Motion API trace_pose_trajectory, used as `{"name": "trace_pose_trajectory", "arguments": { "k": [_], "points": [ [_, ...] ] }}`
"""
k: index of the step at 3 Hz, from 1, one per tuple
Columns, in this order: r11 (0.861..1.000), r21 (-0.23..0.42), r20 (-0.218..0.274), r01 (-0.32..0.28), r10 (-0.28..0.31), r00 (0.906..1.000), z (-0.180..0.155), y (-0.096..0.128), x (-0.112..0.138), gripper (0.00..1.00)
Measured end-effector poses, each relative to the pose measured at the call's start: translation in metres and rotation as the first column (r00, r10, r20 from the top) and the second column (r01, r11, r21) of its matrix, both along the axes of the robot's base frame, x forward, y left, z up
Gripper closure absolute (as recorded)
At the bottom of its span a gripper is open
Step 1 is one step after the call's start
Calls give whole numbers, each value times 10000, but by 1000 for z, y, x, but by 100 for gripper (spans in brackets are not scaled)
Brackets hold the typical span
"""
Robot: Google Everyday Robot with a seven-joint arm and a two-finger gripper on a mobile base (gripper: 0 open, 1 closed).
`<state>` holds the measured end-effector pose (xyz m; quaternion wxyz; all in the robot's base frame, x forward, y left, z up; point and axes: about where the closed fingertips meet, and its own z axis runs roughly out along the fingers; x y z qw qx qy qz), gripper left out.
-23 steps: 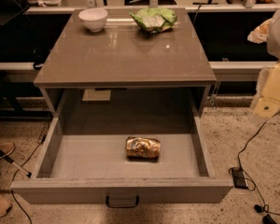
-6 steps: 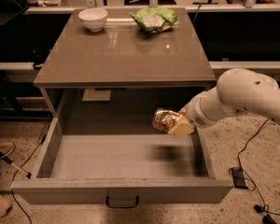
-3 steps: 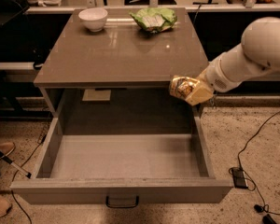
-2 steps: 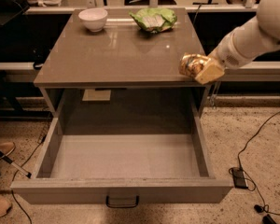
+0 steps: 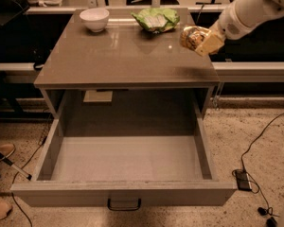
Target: Pick orange can from top drawer and place on counter
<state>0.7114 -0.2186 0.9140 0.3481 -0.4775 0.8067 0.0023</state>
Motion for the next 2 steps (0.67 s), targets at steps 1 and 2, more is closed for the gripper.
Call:
{"name": "trace_pose_trajectory", "arguments": {
  "k": [1, 2],
  "points": [
    [9968, 711, -399, -372, 401, 9984, -7, 24, 30, 100],
    [9791, 1675, -847, -1157, 1312, 9877, -23, 69, 55, 98]
  ]
}}
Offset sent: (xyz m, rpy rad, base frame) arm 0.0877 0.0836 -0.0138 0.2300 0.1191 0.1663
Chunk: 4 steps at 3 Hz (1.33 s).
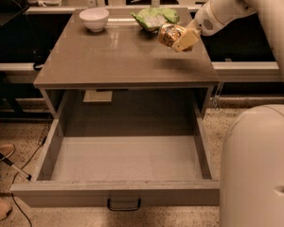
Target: Pick orange can from top drawer and place on counter
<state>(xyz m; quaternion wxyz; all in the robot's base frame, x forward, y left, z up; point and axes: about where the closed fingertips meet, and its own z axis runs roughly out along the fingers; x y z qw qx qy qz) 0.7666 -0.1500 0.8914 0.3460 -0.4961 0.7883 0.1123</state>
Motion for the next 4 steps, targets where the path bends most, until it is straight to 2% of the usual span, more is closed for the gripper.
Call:
{"name": "trace_pose_trajectory", "arguments": {
  "k": [1, 2, 4],
  "points": [
    [9968, 488, -344, -630, 647, 9973, -12, 28, 8, 75],
    [9911, 826, -584, -1044, 1094, 9923, -22, 47, 14, 52],
    [9839, 1123, -764, -1389, 1479, 9860, -31, 62, 20, 6]
  ]
}}
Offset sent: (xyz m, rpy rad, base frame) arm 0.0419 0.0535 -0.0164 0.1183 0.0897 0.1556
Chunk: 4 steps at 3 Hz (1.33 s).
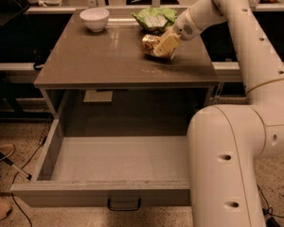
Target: Pick orange can from top drawer and place on counter
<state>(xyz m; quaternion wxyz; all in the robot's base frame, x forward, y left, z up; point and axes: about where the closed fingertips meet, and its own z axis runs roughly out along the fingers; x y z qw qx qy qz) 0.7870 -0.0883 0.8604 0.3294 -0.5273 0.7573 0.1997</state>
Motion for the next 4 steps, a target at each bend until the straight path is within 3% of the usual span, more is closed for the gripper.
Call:
{"name": "trace_pose_trajectory", "arguments": {
  "k": [1, 2, 4],
  "points": [
    [10000, -1, 25, -46, 46, 10000, 0, 2, 2, 0],
    [10000, 11, 59, -53, 53, 10000, 1, 2, 4, 0],
    [9935, 119, 455, 1135, -1140, 9924, 19, -52, 9, 0]
  ]
}}
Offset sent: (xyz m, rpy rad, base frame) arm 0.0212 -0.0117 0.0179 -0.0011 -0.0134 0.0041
